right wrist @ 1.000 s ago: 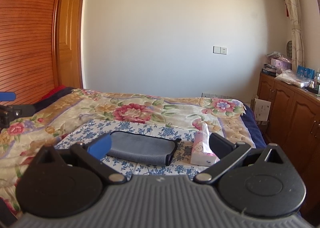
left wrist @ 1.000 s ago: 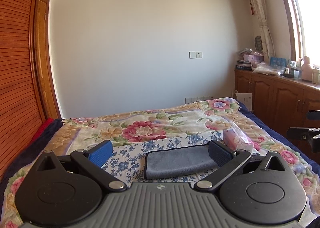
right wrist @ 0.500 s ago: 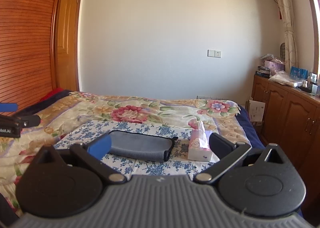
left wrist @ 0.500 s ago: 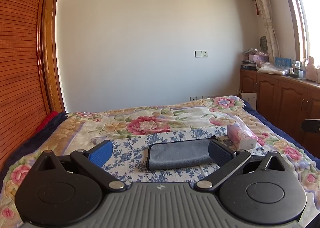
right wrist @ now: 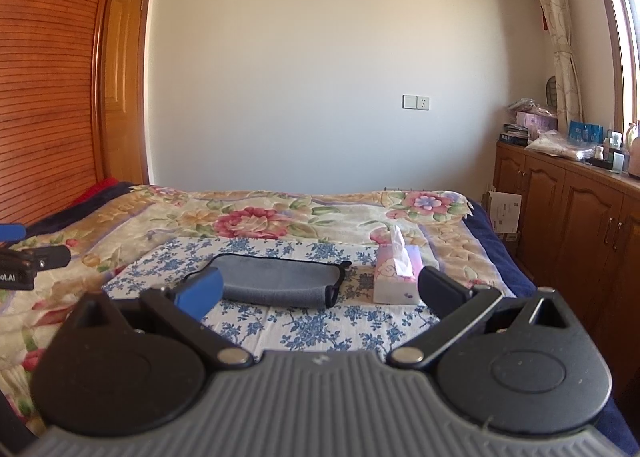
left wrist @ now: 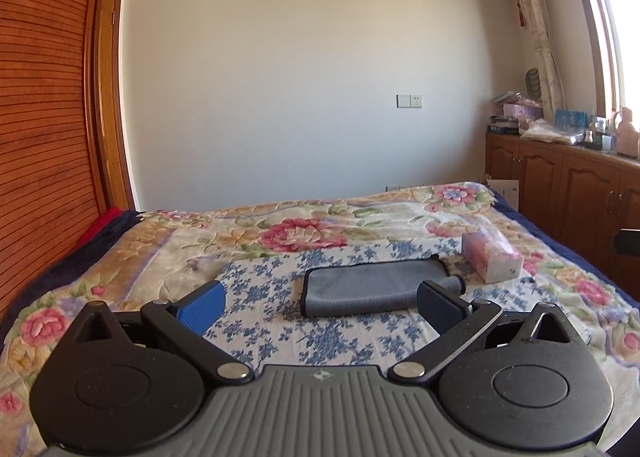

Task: Fold towel

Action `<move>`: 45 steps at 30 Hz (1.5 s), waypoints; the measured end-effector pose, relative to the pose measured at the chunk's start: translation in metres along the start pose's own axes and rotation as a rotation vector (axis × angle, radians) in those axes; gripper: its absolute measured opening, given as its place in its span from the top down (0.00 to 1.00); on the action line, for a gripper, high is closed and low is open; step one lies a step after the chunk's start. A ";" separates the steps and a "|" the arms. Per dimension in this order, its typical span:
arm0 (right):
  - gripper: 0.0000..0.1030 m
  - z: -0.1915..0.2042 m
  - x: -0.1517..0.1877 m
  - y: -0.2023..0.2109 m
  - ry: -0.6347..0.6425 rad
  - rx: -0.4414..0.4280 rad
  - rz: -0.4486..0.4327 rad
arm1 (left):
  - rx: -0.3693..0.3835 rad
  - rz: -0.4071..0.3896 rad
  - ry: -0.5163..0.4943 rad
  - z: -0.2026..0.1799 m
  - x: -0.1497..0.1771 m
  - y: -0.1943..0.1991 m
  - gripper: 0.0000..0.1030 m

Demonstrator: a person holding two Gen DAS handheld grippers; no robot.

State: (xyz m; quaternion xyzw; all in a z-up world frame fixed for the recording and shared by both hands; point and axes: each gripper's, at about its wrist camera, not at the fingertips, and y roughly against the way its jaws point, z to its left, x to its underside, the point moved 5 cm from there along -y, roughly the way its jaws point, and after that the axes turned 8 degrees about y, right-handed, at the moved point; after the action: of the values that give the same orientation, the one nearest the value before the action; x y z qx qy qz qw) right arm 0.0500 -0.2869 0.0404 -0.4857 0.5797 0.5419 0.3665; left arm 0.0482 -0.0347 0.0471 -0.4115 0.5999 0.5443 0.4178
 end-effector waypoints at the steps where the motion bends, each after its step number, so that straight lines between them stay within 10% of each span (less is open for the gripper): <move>1: 0.00 0.001 0.002 0.000 0.001 0.000 0.002 | -0.004 0.001 0.006 0.003 0.003 0.000 0.00; 45: 0.00 0.005 0.028 0.006 -0.004 0.044 -0.044 | -0.021 -0.067 0.014 0.022 0.040 0.009 0.00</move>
State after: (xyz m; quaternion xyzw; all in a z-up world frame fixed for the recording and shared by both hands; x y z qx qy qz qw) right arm 0.0366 -0.2874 0.0150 -0.4890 0.5799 0.5221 0.3900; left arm 0.0283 -0.0139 0.0109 -0.4395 0.5828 0.5334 0.4275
